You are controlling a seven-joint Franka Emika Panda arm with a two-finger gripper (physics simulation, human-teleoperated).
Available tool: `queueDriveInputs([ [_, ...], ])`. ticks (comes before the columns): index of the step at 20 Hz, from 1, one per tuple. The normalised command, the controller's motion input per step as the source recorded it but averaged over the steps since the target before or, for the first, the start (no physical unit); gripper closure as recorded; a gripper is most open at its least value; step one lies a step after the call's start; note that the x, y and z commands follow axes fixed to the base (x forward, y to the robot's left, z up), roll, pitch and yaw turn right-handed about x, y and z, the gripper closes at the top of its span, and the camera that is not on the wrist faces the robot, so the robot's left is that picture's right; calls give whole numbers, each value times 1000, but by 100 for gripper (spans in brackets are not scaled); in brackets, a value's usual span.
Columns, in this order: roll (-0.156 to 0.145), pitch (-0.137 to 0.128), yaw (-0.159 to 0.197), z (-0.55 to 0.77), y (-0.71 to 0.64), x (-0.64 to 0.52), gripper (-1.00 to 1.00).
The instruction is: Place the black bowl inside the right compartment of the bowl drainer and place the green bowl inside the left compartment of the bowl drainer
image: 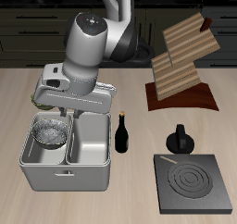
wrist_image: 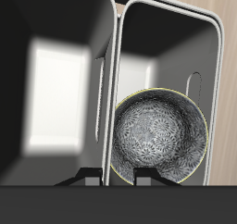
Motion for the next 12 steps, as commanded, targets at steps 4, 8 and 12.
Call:
queueDriveInputs([
  [4,-7,10,-4,-64,-96,-82,-100],
  [8,49,-23,-6,99,149,-190,-100],
  [12,36,-9,1,152,238,-115,-100],
])
